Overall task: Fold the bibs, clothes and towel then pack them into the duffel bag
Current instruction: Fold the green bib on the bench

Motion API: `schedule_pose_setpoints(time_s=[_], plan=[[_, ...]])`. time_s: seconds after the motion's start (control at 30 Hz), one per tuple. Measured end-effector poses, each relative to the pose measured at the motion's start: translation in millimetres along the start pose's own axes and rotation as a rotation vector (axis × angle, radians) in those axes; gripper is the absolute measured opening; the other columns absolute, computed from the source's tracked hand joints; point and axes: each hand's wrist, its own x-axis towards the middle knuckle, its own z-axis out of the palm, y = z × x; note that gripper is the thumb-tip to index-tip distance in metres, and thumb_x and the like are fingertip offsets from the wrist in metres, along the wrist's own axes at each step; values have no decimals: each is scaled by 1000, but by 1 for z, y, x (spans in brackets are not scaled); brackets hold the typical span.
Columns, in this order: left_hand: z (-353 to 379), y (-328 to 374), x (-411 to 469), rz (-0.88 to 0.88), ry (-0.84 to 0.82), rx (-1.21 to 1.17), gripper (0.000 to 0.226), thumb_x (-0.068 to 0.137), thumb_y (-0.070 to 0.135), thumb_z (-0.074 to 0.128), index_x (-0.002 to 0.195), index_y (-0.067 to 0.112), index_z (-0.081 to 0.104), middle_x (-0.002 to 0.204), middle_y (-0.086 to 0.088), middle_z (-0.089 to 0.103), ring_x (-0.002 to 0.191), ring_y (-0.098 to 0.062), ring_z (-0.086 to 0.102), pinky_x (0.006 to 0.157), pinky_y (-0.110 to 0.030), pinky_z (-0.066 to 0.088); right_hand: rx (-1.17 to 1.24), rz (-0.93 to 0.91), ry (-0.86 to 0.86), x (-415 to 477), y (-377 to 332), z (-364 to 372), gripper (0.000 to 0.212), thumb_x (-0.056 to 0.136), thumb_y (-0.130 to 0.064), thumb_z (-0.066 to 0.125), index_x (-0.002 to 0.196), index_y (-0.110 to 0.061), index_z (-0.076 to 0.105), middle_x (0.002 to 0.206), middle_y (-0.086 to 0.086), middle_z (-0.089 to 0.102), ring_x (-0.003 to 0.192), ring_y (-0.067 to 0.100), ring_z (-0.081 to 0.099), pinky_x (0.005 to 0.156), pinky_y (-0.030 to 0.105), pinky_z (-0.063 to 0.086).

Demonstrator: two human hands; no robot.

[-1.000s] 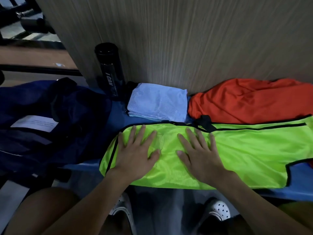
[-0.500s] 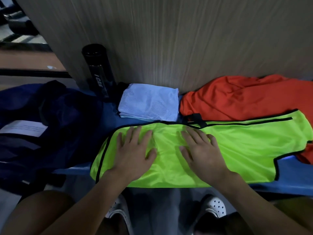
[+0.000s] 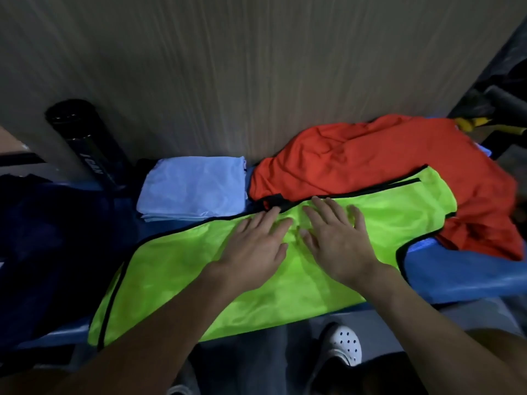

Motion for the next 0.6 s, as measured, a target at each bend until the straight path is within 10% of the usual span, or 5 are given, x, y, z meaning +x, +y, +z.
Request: schedule_pose_setpoints(time_s=[0.2, 0.47, 0.6], plan=[[-28, 29, 37, 32, 326, 23, 28, 91, 30, 42, 98, 14, 63, 98, -8, 54, 92, -31, 55, 77, -47, 47, 100, 108, 256, -1, 41, -29, 39, 93, -41, 43, 122, -20, 58, 117, 1, 59, 110, 26, 54, 94, 47, 38], [-64, 125, 154, 282, 151, -159, 43, 93, 39, 61, 133, 24, 55, 129, 1, 56, 121, -26, 49, 100, -46, 39, 291, 645, 219, -44, 138, -57, 42, 81, -37, 69, 118, -21, 56, 115, 7, 58, 111, 34, 49, 89, 46, 35], [-52, 140, 186, 311, 161, -286, 27, 89, 33, 69, 112, 21, 66, 110, 0, 63, 107, -27, 56, 97, -48, 42, 276, 638, 60, -52, 154, -54, 41, 80, -51, 70, 110, -25, 59, 115, 2, 53, 113, 30, 46, 89, 43, 33]])
